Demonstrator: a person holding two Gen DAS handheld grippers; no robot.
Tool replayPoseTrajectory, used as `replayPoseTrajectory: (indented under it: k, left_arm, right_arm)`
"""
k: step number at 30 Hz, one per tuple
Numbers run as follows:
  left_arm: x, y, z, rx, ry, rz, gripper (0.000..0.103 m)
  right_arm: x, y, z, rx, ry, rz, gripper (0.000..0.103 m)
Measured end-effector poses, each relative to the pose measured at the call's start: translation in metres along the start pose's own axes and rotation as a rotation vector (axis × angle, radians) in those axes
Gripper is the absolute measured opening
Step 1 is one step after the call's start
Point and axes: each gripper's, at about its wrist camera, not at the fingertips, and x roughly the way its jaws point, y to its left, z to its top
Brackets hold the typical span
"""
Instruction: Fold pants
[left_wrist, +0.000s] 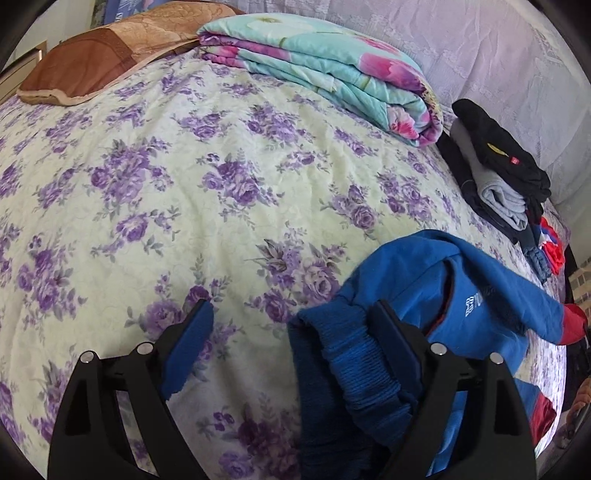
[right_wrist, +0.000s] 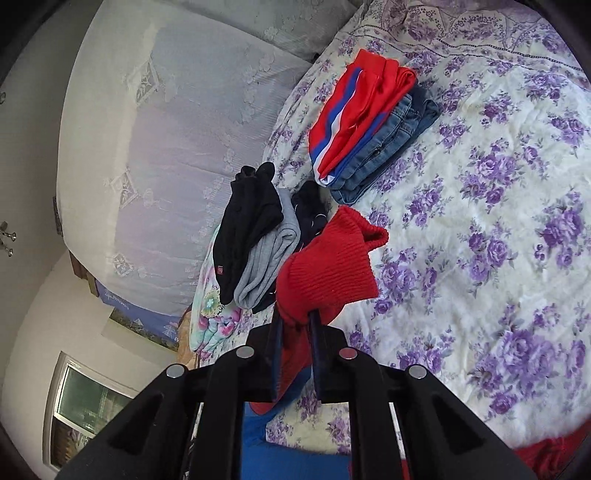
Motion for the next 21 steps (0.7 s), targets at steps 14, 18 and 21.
replayPoseTrajectory:
  k: [14,18,21]
  left_arm:
    - [-0.030,-0.040,0.033,0.068,-0.085,-0.231,0.036]
    - [-0.020,-0.063,0.049,0.103,-0.085,-0.207,0.036]
    - [-0.003,-0.066,0.058,0.064,-0.081,-0.167,0.036]
  right_arm:
    - [-0.084,-0.017,-0.023,0.103,-0.078,0.032,0.013]
    - [-0.066,-0.028,0.019,0.176,-0.076,-0.033,0.022]
    - [-0.037,-0.059,0.061,0.305,-0.091,-0.181,0.068]
